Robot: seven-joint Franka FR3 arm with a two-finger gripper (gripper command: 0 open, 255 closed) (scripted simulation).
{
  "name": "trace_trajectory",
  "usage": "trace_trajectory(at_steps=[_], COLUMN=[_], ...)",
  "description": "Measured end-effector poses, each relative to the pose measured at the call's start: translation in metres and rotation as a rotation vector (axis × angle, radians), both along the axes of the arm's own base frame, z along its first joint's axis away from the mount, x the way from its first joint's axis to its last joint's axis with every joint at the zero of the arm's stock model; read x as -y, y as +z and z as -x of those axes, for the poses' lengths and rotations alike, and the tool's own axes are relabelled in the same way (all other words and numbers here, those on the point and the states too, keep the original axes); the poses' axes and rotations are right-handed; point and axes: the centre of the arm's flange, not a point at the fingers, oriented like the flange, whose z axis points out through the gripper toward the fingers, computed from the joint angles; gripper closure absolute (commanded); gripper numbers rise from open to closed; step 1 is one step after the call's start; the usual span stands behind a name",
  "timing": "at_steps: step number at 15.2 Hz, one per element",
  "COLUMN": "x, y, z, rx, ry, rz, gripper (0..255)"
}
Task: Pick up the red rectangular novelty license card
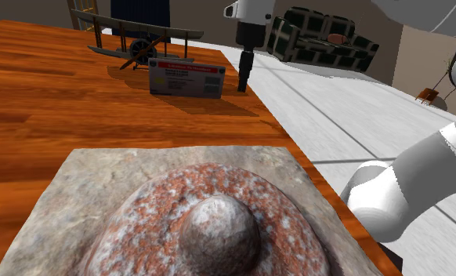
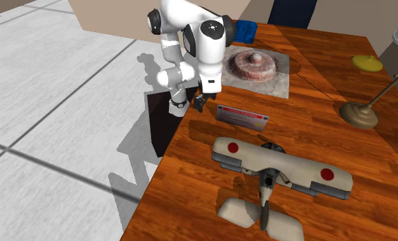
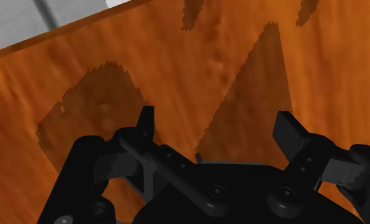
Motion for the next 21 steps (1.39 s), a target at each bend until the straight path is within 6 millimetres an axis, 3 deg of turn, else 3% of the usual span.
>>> trace_trajectory(at_steps=[6,12,20,21], x=[-0.045,-0.096,-0.101,-0.101], y=[0.041,0.081,0.048,0.046], z=[-0.044,-0.073,-0.076,-0.076], rx=[0.056,0.107,0.112,0.113], ry=[0.182,0.353,0.372,0.372], rz=[-0.007,-0.013,-0.014,-0.014], gripper=[0,0,0,255])
